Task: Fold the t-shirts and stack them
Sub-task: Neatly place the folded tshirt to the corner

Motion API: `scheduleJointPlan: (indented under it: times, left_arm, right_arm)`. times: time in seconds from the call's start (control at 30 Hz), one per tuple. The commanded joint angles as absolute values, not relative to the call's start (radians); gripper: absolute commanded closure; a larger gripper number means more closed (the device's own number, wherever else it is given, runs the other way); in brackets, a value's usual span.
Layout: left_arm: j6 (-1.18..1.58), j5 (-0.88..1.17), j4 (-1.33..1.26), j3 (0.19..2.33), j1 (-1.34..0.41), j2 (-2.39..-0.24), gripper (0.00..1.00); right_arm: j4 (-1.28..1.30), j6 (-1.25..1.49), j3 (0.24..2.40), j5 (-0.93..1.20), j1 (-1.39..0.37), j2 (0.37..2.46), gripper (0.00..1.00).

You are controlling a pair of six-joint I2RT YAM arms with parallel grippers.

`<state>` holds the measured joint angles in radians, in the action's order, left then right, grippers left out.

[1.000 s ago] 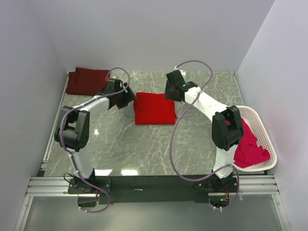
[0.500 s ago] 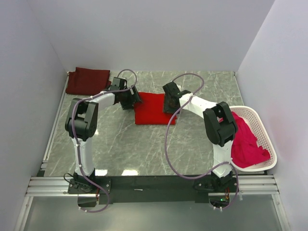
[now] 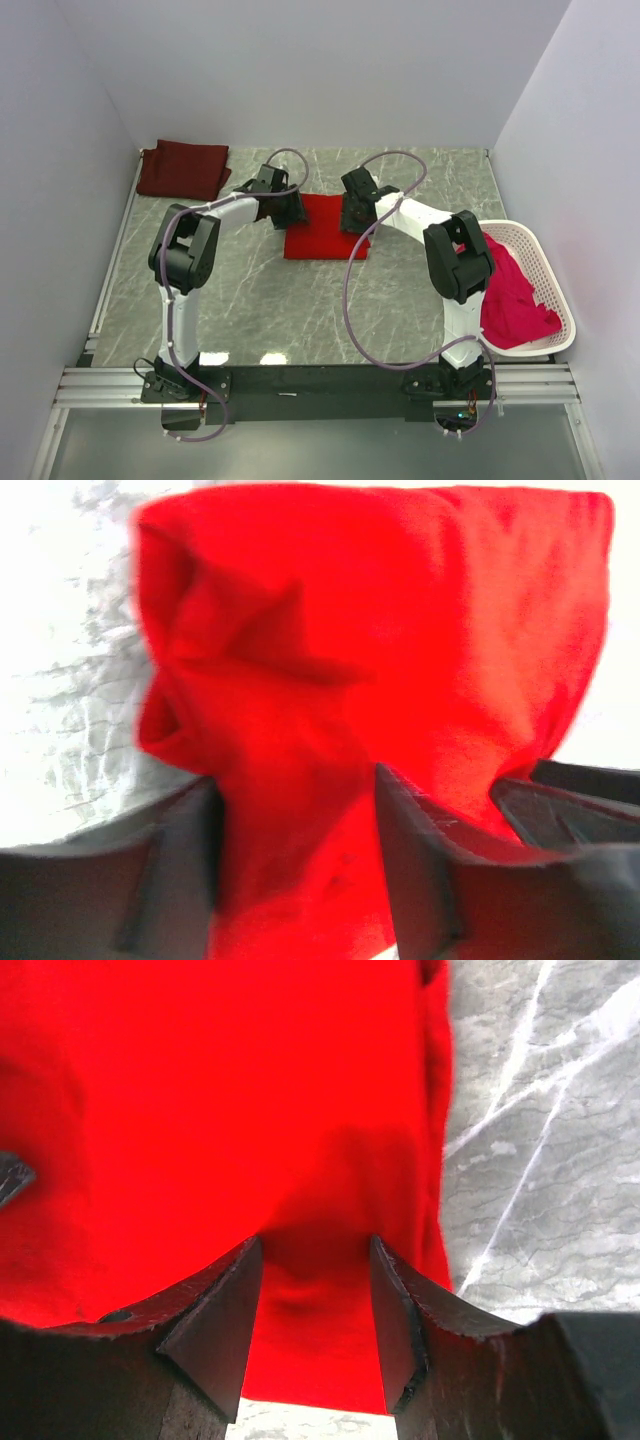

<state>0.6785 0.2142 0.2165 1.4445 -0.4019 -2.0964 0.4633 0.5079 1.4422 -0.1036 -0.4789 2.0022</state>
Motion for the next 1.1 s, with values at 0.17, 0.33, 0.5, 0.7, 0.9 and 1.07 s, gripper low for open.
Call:
scheduleJointPlan:
  times: [0.17, 0.33, 0.5, 0.7, 0.9, 1.07]
  left_arm:
    - [0.629, 0.051, 0.467, 1.570, -0.422, -2.187, 0.99]
    - [0.539, -0.162, 0.586, 1.780, -0.417, -2.210, 1.00]
    - [0.390, -0.324, 0.670, 1.957, -0.381, -2.249, 1.00]
    - [0.238, -0.397, 0.672, 2.111, -0.295, -2.261, 1.00]
    - [0.097, -0.353, 0.669, 2.229, -0.203, -2.289, 1.00]
    - [0.012, -0.342, 0.690, 2.353, -0.138, -2.344, 1.00]
  right_arm:
    - [0.457, 0.508, 1.508, -0.054, -0.472, 2.007, 0.46]
    - [0.503, 0.509, 1.537, -0.057, -0.471, 1.895, 0.40]
    - [0.534, 0.531, 1.520, -0.064, -0.472, 1.749, 0.40]
    - [0.534, 0.518, 1.479, -0.078, -0.471, 1.658, 0.40]
    - [0.528, 0.511, 1.462, -0.083, -0.472, 1.644, 0.40]
    - [0.509, 0.518, 1.451, -0.052, -0.472, 1.647, 0.40]
